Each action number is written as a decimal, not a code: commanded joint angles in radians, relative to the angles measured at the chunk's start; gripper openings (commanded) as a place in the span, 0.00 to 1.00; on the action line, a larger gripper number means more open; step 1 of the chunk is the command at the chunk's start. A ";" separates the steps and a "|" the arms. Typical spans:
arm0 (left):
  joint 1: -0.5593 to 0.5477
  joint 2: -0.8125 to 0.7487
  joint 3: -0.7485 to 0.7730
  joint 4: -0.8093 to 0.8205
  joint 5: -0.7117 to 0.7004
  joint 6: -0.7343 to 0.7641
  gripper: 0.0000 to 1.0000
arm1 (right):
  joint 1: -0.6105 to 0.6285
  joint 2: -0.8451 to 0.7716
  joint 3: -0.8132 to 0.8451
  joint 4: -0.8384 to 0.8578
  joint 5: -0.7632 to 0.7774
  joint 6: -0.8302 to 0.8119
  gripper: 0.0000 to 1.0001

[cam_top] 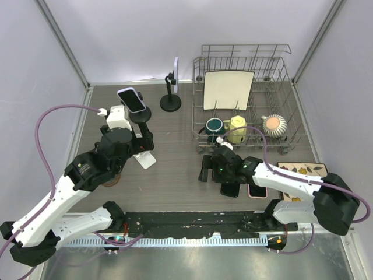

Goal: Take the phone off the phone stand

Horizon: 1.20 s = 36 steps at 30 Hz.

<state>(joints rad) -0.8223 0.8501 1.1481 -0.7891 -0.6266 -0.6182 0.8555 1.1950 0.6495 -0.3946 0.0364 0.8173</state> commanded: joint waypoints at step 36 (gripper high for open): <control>0.034 0.254 -0.060 0.079 0.246 -0.041 1.00 | -0.098 -0.236 -0.007 -0.055 0.255 -0.033 0.99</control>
<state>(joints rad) -0.7933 1.0389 1.1271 -0.7471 -0.4767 -0.6281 0.7605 1.0115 0.5865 -0.4866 0.2420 0.8265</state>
